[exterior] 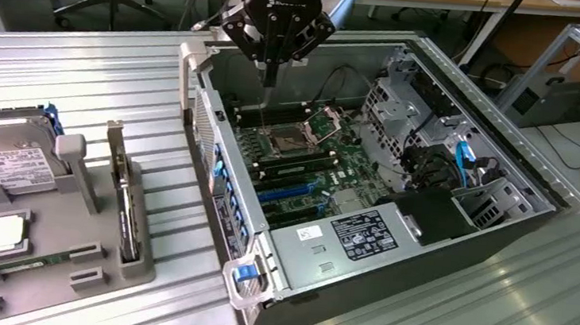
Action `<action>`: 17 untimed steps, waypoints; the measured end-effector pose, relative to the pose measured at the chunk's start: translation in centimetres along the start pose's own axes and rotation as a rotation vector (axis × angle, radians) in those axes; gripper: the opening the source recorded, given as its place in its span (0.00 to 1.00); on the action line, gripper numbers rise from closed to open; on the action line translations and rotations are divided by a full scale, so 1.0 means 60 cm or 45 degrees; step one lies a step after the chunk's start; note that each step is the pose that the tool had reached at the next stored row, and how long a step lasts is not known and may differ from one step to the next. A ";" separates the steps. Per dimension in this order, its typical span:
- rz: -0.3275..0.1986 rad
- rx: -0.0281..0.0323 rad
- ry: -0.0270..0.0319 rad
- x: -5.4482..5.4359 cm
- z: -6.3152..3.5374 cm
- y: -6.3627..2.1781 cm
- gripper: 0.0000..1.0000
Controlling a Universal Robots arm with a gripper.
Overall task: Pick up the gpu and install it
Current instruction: 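Reach for the gpu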
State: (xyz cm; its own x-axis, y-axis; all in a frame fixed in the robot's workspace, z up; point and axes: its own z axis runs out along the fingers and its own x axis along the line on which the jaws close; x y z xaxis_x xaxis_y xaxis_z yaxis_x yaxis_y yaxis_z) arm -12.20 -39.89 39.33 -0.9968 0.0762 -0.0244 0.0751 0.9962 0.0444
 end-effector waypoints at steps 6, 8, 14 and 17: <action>0.000 0.0000 0.0000 0.014 0.000 -0.001 0.11; 0.000 0.0000 0.0000 0.023 -0.001 -0.002 0.11; 0.000 0.0001 -0.0001 0.074 -0.002 -0.006 0.11; 0.000 0.0001 -0.0001 0.095 -0.003 -0.007 0.11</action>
State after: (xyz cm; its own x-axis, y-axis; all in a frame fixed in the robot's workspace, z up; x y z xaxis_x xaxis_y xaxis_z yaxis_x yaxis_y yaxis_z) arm -17.90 -39.89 39.33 -0.9968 0.0761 -0.0245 0.0750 0.9962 0.0443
